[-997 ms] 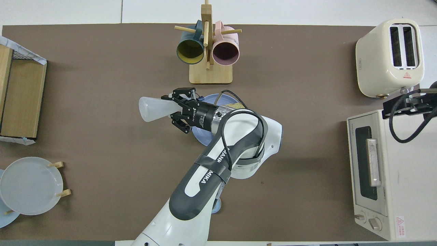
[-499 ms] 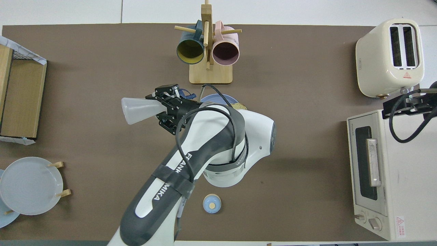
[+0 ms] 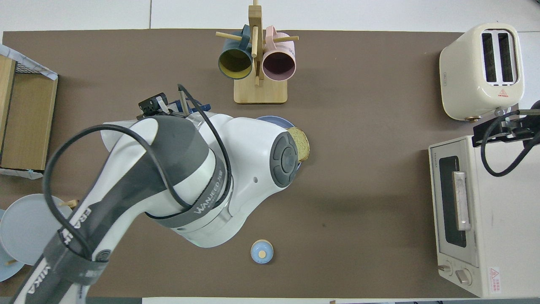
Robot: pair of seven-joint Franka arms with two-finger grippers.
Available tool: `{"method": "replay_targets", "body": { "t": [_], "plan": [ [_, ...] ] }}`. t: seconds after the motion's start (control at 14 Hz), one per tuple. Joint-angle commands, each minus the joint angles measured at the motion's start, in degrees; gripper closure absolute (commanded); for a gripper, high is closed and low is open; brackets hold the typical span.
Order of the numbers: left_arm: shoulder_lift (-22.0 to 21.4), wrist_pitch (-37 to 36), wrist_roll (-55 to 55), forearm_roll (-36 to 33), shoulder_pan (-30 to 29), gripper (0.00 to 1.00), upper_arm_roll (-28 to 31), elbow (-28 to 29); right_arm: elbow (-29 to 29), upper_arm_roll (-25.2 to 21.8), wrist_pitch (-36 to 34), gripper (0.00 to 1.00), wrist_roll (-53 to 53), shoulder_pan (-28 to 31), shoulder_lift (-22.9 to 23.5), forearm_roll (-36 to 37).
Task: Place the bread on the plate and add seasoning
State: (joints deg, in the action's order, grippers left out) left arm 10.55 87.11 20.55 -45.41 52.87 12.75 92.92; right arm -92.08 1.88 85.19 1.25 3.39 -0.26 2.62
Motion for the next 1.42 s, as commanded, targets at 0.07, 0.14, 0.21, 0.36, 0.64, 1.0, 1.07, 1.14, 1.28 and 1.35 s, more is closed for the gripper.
{"method": "replay_targets", "body": {
  "t": [0.07, 0.14, 0.21, 0.36, 0.64, 1.0, 1.07, 1.14, 1.28, 1.35],
  "plan": [
    [-5.8, 6.83, -0.68, 7.95, -5.84, 1.0, -0.45, 2.7, -0.2, 0.49, -0.2, 0.0, -1.52, 0.92, -0.44, -0.42],
    [-6.5, 8.58, -0.6, 10.15, -7.42, 1.0, -0.45, 2.7, -0.2, 0.49, -0.2, 0.0, -1.52, 0.92, -0.44, -0.42],
    [-6.94, 10.51, -0.68, 12.43, -9.0, 1.0, -0.45, 2.7, -0.2, 0.49, -0.2, 0.0, -1.61, 0.92, -0.44, -0.42],
    [-7.47, 13.94, -0.77, 16.48, -11.82, 1.0, -0.45, 2.7, -0.2, 0.49, -0.2, 0.0, -1.52, 0.92, -0.44, -0.42],
    [-8.09, 20.89, -0.95, 25.7, -17.88, 1.0, -0.45, 3.05, -0.2, 0.49, -0.2, 0.0, -1.52, 0.92, -0.44, -0.42],
    [-10.63, 32.83, -1.12, 35.91, -24.04, 1.0, -0.36, 9.45, -0.2, 0.49, -0.2, 0.0, -1.52, 0.83, -0.44, -0.42],
    [-11.34, 35.47, -1.21, 37.49, -24.83, 1.0, -0.36, 11.29, -0.2, 0.49, -0.2, 0.0, -1.52, 0.92, -0.44, -0.42],
    [-12.13, 38.28, -1.21, 38.9, -25.36, 1.0, -0.36, 13.23, -0.2, 0.49, -0.2, 0.0, -1.52, 0.92, -0.44, -0.42],
    [-14.14, 44.25, -1.3, 41.8, -27.11, 1.0, -0.36, 17.71, -0.2, 0.49, -0.2, 0.0, -1.61, 0.92, -0.44, -0.42],
    [-15.03, 46.81, -1.3, 43.03, -27.73, 1.0, -0.36, 19.73, -0.2, 0.49, -0.2, 0.0, -1.52, 0.92, -0.44, -0.42]
  ]
}}
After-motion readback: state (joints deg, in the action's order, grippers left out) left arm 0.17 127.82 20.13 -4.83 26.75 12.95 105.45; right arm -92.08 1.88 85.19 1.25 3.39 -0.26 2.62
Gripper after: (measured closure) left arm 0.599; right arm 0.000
